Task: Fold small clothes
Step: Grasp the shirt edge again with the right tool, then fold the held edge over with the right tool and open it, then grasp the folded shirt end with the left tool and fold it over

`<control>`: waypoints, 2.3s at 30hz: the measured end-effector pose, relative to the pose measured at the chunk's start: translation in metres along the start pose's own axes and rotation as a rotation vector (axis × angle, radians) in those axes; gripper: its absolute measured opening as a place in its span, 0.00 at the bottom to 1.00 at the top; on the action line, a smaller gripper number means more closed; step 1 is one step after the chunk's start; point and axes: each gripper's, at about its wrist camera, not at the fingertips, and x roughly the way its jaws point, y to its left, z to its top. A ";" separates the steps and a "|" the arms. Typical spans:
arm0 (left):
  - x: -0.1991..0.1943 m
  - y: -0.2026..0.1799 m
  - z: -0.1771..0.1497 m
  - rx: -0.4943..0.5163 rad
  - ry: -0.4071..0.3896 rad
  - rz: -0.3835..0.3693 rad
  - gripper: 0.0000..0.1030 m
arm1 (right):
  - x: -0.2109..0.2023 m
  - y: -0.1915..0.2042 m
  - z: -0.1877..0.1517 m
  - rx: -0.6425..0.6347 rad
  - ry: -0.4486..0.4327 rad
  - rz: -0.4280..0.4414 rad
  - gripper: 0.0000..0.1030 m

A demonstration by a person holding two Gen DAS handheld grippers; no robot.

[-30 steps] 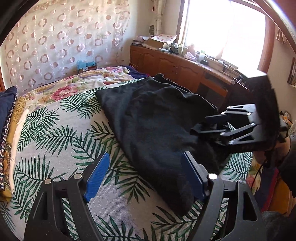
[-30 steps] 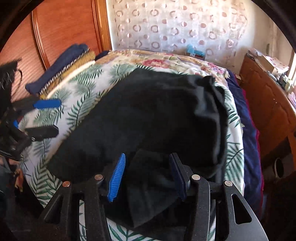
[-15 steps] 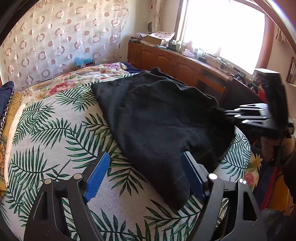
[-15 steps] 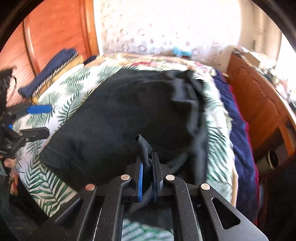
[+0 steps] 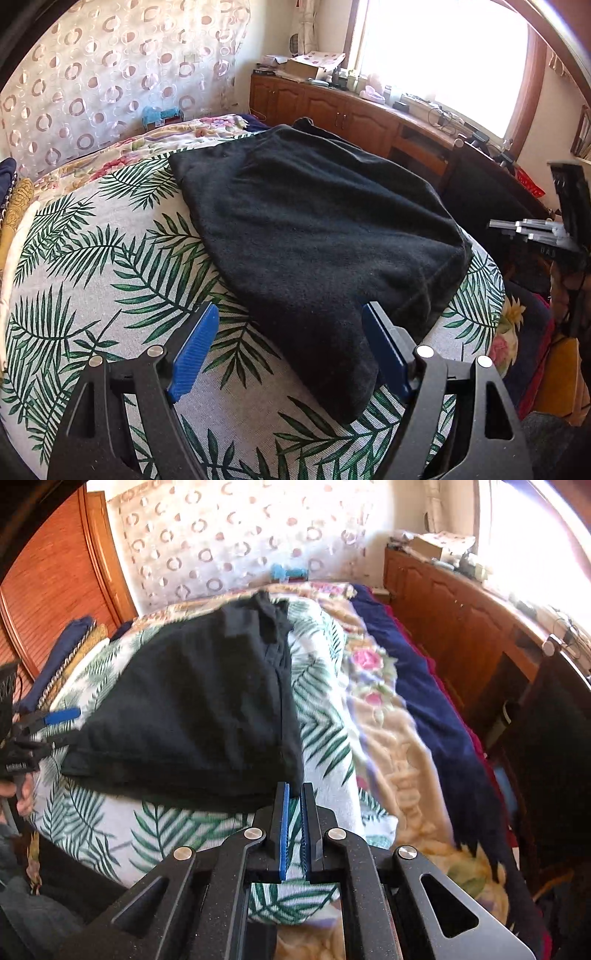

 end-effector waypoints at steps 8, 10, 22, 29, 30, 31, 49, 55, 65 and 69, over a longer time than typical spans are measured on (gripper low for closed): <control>-0.008 0.009 0.005 -0.031 -0.032 0.037 0.78 | 0.017 0.020 0.065 -0.108 -0.115 0.026 0.34; -0.009 0.010 0.005 -0.030 -0.033 0.049 0.78 | 0.037 0.025 0.084 -0.131 -0.123 0.050 0.41; -0.004 0.029 0.011 -0.065 -0.030 0.093 0.78 | 0.190 0.058 0.205 -0.252 0.014 0.070 0.42; -0.002 0.038 0.009 -0.074 -0.017 0.096 0.78 | 0.228 0.046 0.231 -0.154 0.071 0.075 0.11; -0.002 0.038 0.008 -0.076 -0.016 0.096 0.78 | 0.226 0.037 0.233 -0.106 0.061 0.077 0.11; -0.002 0.039 0.008 -0.078 -0.016 0.095 0.78 | 0.227 0.031 0.237 -0.066 0.056 0.086 0.11; 0.001 0.032 0.000 -0.067 -0.010 0.060 0.78 | 0.086 0.018 0.140 -0.080 -0.035 0.094 0.51; 0.006 0.023 -0.005 -0.053 0.009 0.027 0.78 | 0.043 0.012 0.060 -0.091 0.036 0.113 0.51; 0.009 0.004 -0.018 -0.024 0.058 -0.034 0.63 | 0.036 0.010 0.024 -0.073 0.072 0.091 0.51; 0.008 -0.002 -0.026 -0.020 0.071 -0.053 0.53 | 0.033 0.019 0.026 -0.085 0.045 0.082 0.51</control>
